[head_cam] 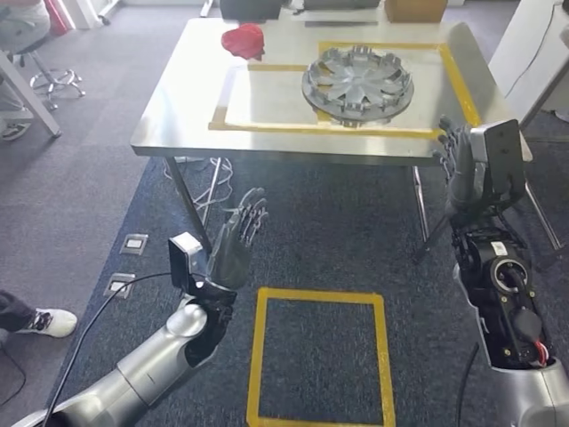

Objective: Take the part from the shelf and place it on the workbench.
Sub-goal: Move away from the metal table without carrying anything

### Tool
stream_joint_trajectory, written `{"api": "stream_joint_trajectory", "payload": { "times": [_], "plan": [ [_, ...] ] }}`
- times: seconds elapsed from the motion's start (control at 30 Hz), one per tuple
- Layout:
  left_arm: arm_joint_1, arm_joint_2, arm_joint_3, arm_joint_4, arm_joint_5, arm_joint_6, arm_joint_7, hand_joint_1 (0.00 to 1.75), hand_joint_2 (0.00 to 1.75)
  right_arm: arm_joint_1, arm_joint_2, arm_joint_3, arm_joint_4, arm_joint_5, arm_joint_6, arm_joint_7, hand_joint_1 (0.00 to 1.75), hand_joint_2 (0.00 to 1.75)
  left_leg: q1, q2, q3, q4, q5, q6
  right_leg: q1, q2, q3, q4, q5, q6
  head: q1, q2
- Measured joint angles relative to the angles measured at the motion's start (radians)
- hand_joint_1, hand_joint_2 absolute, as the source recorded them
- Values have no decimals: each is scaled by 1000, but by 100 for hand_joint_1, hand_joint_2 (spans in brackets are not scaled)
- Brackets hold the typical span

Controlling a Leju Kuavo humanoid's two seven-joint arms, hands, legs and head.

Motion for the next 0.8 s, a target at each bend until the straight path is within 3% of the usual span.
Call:
{"api": "stream_joint_trajectory", "payload": {
  "times": [0.07,0.1,0.13,0.17,0.23,0.3,0.33,0.37,0.43,0.5,0.57,0.63,0.67,0.7,0.77,0.8],
  "plan": [
    [4,3,0,-6,3,9,6,0,0,0,0,1,0,-2,1,1,0,0,4,1,-40,136,-108,-5,2,-2,-35,1,26,-8,-16,0],
    [7,4,0,-9,5,13,9,0,0,0,0,2,0,-5,2,1,0,0,5,1,-53,204,-138,-6,3,-2,-52,2,39,-9,-20,0],
    [11,5,0,-13,6,17,11,0,0,-1,0,2,0,-8,2,1,0,0,5,1,-54,250,-141,-7,4,-3,-69,3,51,-9,-24,0],
    [15,7,0,-16,8,20,14,0,0,-1,0,3,0,-12,4,0,0,0,5,1,-40,261,-120,-5,4,-3,-85,3,63,-9,-28,0],
    [19,9,0,-25,10,24,17,0,0,-1,0,5,1,-15,6,0,0,0,4,1,38,180,-66,3,5,-2,-113,4,85,-5,-37,0],
    [19,10,0,-37,11,28,19,0,0,-2,0,6,0,-16,7,-1,0,0,-1,1,147,27,-76,14,8,-2,-131,5,104,4,-42,0],
    [18,11,0,-42,12,29,20,0,0,-4,0,6,0,-16,7,-1,0,0,-4,1,181,-28,-91,18,9,-3,-133,4,114,10,-40,0],
    [19,11,0,-46,12,30,21,0,0,-5,0,6,0,-16,7,-2,0,0,-8,0,198,-61,-101,23,8,-3,-134,-1,125,16,-39,0],
    [22,11,0,-49,12,30,23,0,0,-6,0,6,1,-16,7,-1,0,0,-7,2,190,-71,-86,35,5,-1,-137,-8,137,29,-38,0],
    [24,11,-1,-52,12,30,24,0,0,-5,0,7,1,-16,9,-1,0,0,-3,6,177,-75,-65,48,2,1,-162,50,87,39,-32,0],
    [25,10,-1,-55,12,29,24,0,0,-4,0,7,1,-16,10,-1,0,0,-3,8,156,-74,-47,54,1,1,-211,197,-9,47,-19,0],
    [29,10,-1,-56,12,29,24,0,0,0,-1,6,1,-16,10,0,0,0,-4,8,135,-72,-32,54,1,1,-230,308,-64,51,-8,0],
    [31,10,-1,-56,13,29,24,0,0,2,-1,6,2,-16,10,0,0,0,-5,8,126,-70,-26,53,1,1,-210,306,-65,50,-4,0],
    [33,10,-1,-56,13,28,24,0,0,4,-1,6,2,-16,10,0,0,0,-6,8,120,-68,-21,51,2,1,-168,259,-49,47,0,0],
    [33,10,-2,-57,13,28,24,0,0,4,-1,6,1,-16,10,0,0,0,-7,8,111,-63,-15,46,6,1,-60,106,-15,35,7,0],
    [33,10,-2,-58,12,27,24,0,0,4,-1,6,1,-16,10,-1,0,0,-7,8,107,-61,-12,41,10,2,-24,46,-7,28,8,0]
  ]
}}
